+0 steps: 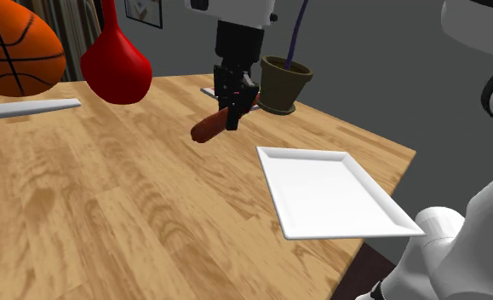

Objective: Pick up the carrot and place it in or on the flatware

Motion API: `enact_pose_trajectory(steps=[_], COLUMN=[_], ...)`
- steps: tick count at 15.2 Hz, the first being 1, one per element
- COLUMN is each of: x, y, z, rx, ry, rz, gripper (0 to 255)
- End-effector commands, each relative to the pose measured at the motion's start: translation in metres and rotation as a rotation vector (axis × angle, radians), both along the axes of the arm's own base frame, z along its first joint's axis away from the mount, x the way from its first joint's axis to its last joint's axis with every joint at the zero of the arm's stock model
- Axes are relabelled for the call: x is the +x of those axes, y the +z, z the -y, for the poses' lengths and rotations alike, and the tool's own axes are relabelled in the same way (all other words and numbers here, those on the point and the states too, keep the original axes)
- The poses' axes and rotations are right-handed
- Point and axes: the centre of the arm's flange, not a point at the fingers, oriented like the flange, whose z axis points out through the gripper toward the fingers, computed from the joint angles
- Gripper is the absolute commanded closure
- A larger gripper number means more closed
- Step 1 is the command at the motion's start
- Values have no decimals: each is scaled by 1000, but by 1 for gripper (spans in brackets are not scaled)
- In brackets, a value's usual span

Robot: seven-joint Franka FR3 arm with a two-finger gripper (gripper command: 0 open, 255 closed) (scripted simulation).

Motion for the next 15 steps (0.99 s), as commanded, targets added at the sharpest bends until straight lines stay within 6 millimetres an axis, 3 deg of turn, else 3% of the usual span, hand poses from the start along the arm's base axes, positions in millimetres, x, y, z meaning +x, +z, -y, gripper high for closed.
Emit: enact_pose_trajectory(steps=[1, 15], x=[-18, -167], y=[-1, -1], z=[17, 126], rx=[0, 0], ry=[0, 0], rz=[0, 0], gripper=[255, 255])
